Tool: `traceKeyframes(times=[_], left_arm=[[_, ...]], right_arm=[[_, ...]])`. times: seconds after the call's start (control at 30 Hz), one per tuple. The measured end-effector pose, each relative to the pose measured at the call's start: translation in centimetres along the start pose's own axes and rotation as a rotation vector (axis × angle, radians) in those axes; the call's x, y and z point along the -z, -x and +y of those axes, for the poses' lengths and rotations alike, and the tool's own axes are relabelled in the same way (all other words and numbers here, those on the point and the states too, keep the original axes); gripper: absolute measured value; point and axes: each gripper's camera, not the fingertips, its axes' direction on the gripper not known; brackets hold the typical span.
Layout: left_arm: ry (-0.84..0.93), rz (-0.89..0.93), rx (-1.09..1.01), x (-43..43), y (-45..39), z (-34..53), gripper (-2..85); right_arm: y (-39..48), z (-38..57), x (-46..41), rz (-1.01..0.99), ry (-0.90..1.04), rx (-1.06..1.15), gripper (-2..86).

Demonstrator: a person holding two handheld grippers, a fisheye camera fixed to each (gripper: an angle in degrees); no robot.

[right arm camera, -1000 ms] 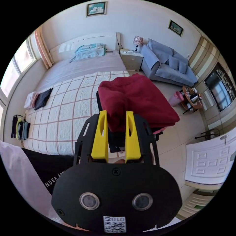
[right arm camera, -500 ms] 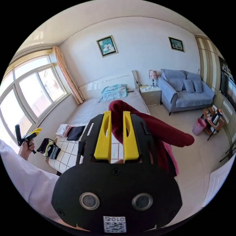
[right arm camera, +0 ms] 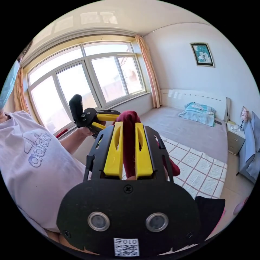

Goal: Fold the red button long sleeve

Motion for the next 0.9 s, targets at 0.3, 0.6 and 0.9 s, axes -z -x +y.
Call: traceKeyframes(times=[0.3, 0.6, 0.9], left_arm=[[-0.097, 0.148, 0.196, 3.3, 5.0, 8.0, 9.2], [-0.472, -0.008, 0.184, 15.8, 13.3, 13.0, 6.2], [-0.866, 0.185, 0.341, 22.3, 19.7, 18.4, 5.2]], right_arm=[[6.8, -4.3, -3.4, -0.014, 0.017, 0.175, 7.8], [8.2, -4.8, 1.1, -0.085, -0.309, 0.194, 6.1], [7.2, -2.2, -2.2, -0.014, -0.306, 0.072, 20.5]])
